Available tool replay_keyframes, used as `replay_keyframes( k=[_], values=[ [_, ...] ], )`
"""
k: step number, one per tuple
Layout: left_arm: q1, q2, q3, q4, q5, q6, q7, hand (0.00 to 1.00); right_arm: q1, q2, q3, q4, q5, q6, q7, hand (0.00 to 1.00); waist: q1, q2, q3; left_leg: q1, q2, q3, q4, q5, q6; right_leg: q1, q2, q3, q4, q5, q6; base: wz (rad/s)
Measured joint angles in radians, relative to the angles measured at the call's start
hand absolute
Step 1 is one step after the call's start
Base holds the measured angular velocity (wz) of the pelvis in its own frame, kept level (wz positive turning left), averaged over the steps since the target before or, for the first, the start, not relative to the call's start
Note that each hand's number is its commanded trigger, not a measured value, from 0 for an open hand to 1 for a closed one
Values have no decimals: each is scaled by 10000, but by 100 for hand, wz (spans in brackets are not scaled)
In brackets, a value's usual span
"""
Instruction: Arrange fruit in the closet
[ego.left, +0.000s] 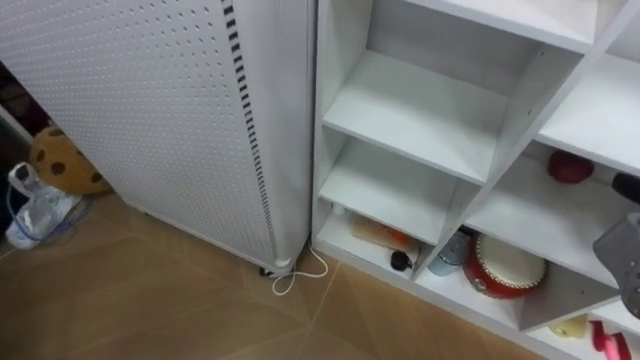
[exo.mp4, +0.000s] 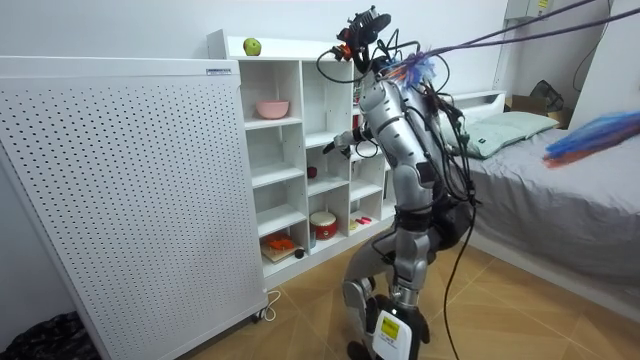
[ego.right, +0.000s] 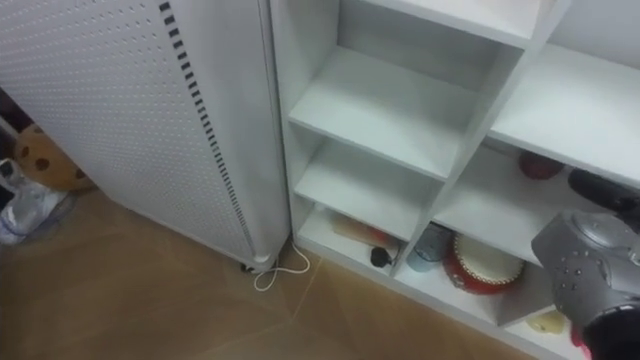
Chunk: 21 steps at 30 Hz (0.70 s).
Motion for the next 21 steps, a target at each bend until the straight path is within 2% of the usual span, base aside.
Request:
replay_keyframes(
  k=[3,6,9,11,12,14,15,17,21],
  values=[
    [-14,-59,-14,106,-14,43,-347,0,471,109,49,276,-520,54,716,0,4,16,6,572,-9,100,-359,13,23,493,-12,38,-231,-5,45,0],
    [-21,-285,11,187,-19,99,-651,0,1220,210,108,377,-1599,145,1709,0,-7,11,9,1149,2,229,-698,14,47,950,-23,89,-455,-15,72,-5],
    [-72,-384,10,435,-76,97,-915,0,2295,264,455,167,-2946,129,2714,0,-26,-1,12,1853,71,369,-1100,15,47,1519,135,275,-778,10,149,-13],
    [-168,-426,36,725,-130,78,-1050,0,3384,554,596,-26,-4699,-10,3515,0,-53,27,3,2547,219,495,-1497,12,43,2171,276,257,-1222,85,131,-21],
    [-193,-427,32,760,-216,56,-1056,0,3733,558,692,-110,-5004,-73,3722,0,-82,45,-11,2662,240,497,-1572,12,42,2303,316,252,-1318,97,149,-9],
    [-257,-489,15,932,-338,-17,-1226,0,4963,763,779,-187,-6755,-83,4499,0,-231,217,-89,3092,409,511,-1908,16,51,2825,555,233,-1879,267,216,-9],
    [-261,-535,9,1034,-388,-25,-1243,0,5242,889,777,-203,-7187,-77,4647,0,-287,257,-112,3225,431,522,-2030,25,56,2966,590,238,-2035,328,226,-20],
    [-320,-718,15,1358,-530,-53,-1328,0,6640,1193,795,-420,-8807,-85,5260,0,-416,443,-240,3764,518,738,-2467,92,121,3433,714,293,-2516,484,288,-23],
    [-345,-725,14,1609,-663,-127,-1434,0,8161,1787,1380,-293,-10658,75,6021,0,-690,524,-319,4794,501,1126,-3493,298,159,4188,782,563,-3170,620,370,-18]
  ],
)
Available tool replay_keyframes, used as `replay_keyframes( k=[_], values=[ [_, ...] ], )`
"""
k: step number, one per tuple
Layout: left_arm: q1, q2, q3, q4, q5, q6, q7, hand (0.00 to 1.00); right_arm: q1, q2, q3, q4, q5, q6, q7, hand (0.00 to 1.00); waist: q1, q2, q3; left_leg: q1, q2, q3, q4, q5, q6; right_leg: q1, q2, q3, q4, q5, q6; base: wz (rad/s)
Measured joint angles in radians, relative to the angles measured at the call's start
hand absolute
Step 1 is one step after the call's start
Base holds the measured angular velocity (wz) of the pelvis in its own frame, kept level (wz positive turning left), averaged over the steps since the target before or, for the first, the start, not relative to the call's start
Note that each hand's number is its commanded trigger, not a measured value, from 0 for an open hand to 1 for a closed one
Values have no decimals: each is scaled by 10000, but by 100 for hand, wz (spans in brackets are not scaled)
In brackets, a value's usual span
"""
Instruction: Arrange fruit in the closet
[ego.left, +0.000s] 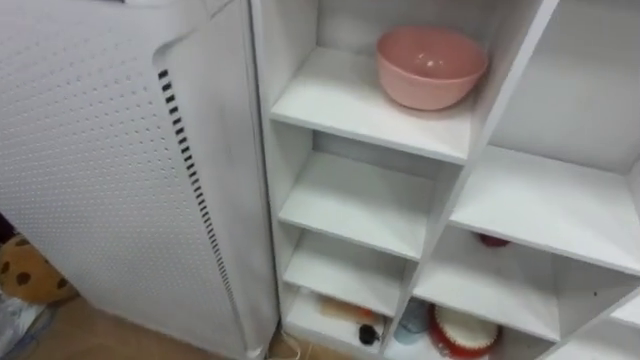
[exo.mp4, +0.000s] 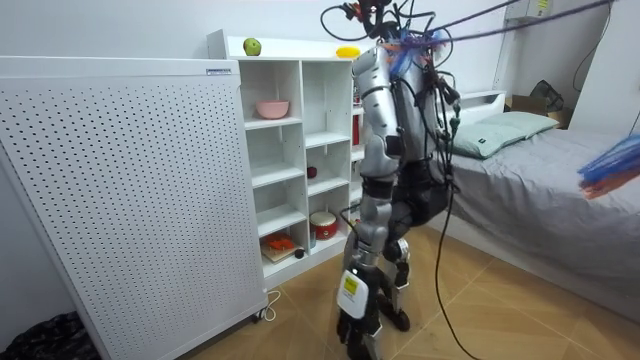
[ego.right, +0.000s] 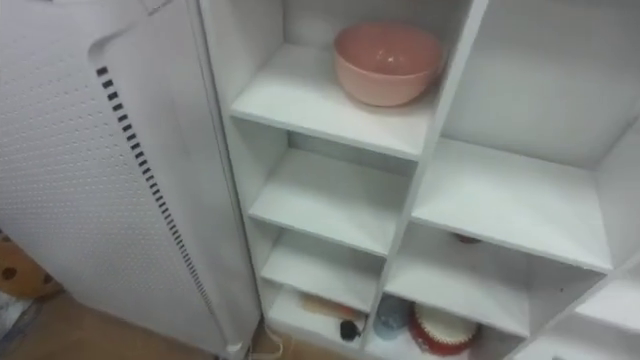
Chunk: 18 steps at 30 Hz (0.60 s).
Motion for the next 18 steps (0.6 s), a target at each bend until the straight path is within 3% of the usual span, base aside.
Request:
replay_keyframes(
  k=[1,3,5,8,12,13,18],
  values=[
    [-4,-17,-3,53,-183,-6,-8,0,345,250,245,290,-209,43,176,0,-196,86,-73,350,-2,4,-392,94,-4,355,37,-3,-337,53,29,0],
    [-6,-63,50,68,-237,-67,-14,0,914,560,386,661,-287,50,466,0,-344,131,-114,925,1,76,-977,238,-34,848,116,45,-778,120,56,-2],
    [84,-373,415,209,-137,-111,-28,0,1672,787,258,1244,-285,42,740,0,-583,284,-199,1871,-21,87,-1852,478,-74,1734,206,-36,-1478,258,114,2],
    [402,-723,827,274,239,-143,6,0,2342,1060,-97,2145,-287,72,959,0,-1008,308,-261,3233,-103,85,-3099,870,-101,2936,293,-28,-2238,317,218,9],
    [632,-1170,1445,245,888,-74,106,0,2953,1507,-808,2596,-406,366,1121,0,-1303,314,-256,4580,-110,80,-4125,1057,-137,4076,395,-99,-2805,262,313,4],
    [641,-1254,1585,240,1108,-70,117,0,3081,1715,-1035,2636,-536,488,1274,0,-1332,256,-287,4904,-104,84,-4348,1076,-143,4326,428,-90,-2888,230,343,0],
    [530,-1345,1771,230,1773,112,126,0,3148,2212,-1431,2645,-1094,708,1880,0,-1714,183,-266,5976,-105,83,-4806,1119,-127,5331,504,-40,-3218,159,449,0]
  ],
)
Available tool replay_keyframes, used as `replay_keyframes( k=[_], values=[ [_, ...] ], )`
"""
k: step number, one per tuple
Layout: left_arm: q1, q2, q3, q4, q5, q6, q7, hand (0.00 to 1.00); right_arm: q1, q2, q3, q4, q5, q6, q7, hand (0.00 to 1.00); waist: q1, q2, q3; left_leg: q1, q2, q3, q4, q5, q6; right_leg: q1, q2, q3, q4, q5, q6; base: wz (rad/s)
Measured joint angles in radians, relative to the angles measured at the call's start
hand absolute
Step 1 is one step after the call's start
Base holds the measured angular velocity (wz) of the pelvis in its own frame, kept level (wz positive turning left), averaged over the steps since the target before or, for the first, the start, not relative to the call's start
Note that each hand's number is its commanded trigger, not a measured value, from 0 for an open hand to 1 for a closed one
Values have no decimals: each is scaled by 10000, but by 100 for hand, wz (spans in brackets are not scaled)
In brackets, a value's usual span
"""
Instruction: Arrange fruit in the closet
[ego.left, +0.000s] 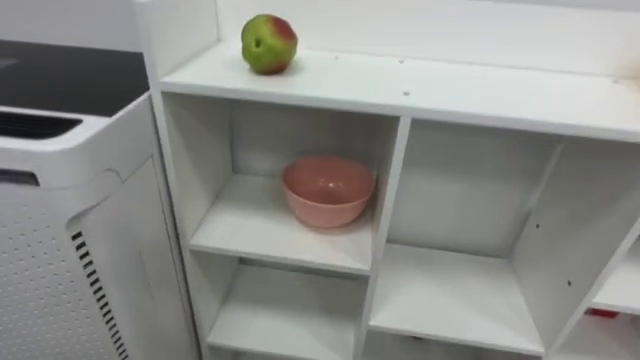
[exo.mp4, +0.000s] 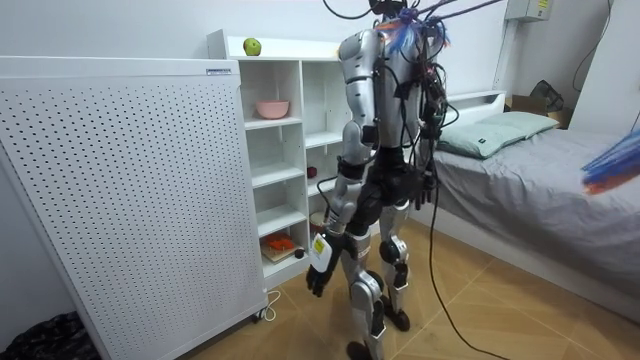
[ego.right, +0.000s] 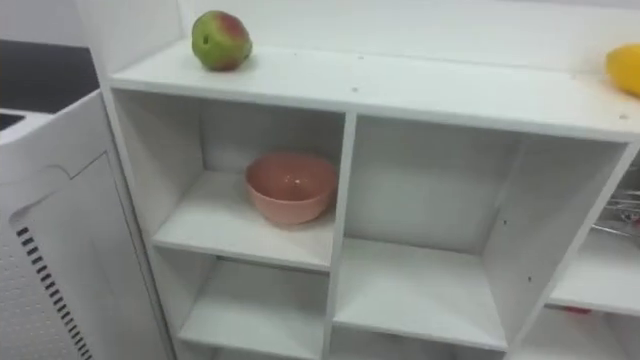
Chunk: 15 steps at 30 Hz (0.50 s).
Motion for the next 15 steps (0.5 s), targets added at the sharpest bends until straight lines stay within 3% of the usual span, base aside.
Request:
replay_keyframes(
  k=[3,6,15],
  values=[
    [-103,-22,270,-22,482,55,-35,0,-32,192,-77,9,-1,80,317,0,-84,12,-14,364,-1,11,-111,-21,35,362,31,39,-125,-17,48,0],
    [-78,-113,714,-32,1124,246,-160,0,-27,434,-477,75,-187,401,778,0,-91,29,-8,690,26,124,-244,-28,42,575,73,114,-134,-19,53,-9],
    [48,-433,1547,-6,2030,787,-787,0,67,488,-1598,195,-409,1117,1840,0,-355,23,18,1181,29,252,-309,-42,56,976,146,463,-156,-47,75,-4]
  ],
)
